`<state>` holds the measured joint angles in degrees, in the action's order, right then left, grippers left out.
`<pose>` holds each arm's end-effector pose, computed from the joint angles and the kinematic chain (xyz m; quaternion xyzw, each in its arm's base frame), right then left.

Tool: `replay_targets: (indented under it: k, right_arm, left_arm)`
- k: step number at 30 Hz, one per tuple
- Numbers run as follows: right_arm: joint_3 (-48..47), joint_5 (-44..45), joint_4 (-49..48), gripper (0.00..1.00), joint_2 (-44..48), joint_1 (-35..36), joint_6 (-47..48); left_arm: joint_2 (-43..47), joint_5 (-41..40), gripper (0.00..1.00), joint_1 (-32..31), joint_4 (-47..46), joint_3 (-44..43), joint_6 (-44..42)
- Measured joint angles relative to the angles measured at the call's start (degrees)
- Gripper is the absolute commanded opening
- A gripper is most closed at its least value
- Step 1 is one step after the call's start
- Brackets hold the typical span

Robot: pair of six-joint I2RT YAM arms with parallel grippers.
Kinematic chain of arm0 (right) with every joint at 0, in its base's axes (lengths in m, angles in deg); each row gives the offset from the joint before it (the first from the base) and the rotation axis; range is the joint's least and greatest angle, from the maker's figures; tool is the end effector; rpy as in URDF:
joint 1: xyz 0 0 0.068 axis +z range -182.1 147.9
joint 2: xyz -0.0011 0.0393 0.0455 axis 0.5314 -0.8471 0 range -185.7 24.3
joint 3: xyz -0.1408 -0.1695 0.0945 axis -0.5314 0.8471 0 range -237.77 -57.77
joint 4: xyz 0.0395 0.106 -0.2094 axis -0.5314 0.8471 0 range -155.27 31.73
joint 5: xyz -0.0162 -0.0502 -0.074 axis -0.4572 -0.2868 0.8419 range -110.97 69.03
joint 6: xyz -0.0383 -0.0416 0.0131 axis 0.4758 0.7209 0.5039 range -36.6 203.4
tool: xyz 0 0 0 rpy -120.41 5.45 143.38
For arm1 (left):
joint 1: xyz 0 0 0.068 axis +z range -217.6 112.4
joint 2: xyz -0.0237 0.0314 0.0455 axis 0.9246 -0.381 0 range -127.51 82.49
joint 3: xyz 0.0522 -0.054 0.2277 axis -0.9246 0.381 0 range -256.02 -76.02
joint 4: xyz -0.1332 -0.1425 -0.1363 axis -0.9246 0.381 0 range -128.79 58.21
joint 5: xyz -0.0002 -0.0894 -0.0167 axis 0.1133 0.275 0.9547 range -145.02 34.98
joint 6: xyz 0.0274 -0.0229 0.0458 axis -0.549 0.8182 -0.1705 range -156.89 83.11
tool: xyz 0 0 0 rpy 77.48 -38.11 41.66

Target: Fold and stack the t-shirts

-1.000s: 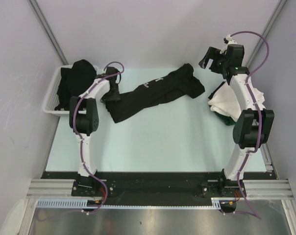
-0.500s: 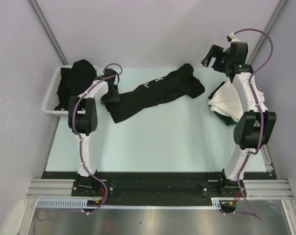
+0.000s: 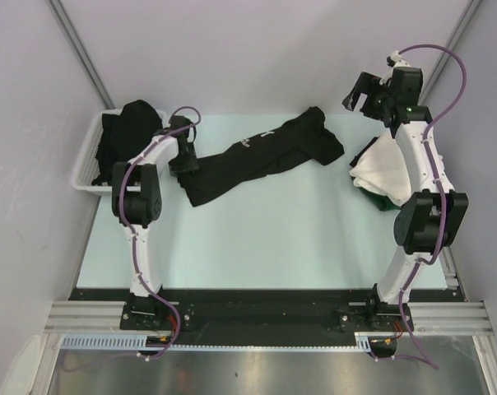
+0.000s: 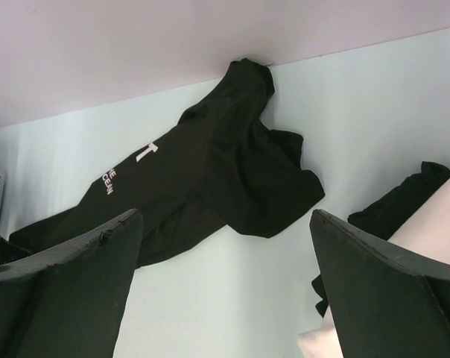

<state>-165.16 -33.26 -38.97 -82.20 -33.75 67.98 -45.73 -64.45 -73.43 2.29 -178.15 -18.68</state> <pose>0.4076 -0.0029 0.3480 0.0681 0.8397 0.1535 0.5165 0.4289 -0.0368 0.1451 -0.1216 0.9694 0.0378 0.2097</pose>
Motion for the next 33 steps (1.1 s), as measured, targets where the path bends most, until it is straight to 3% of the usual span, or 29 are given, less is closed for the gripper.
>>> replay_targets:
  k: [2, 3, 6, 19, 33]
  right_arm:
    - [0.0, 0.0, 0.0, 1.00, 0.5, -0.3, 0.0]
    - [0.0, 0.0, 0.0, 1.00, 0.7, -0.4, 0.0]
    - [0.0, 0.0, 0.0, 1.00, 1.0, -0.6, 0.0]
    - [0.0, -0.2, 0.2, 1.00, 1.0, -1.0, -0.7]
    - [0.0, -3.6, -1.4, 1.00, 1.0, -1.4, -4.5]
  left_arm:
    - [0.3, 0.4, 0.32, 0.1, -0.6, 0.6, 0.8]
    - [0.4, 0.9, 0.10, 0.1, -1.1, 1.0, 1.1]
    - [0.4, 2.2, 0.00, 0.1, -1.8, 1.2, 1.7]
    - [3.9, 4.6, 0.00, 1.0, -6.3, 7.3, 2.3]
    - [10.1, 3.6, 0.00, -2.9, -0.6, 15.1, 3.8]
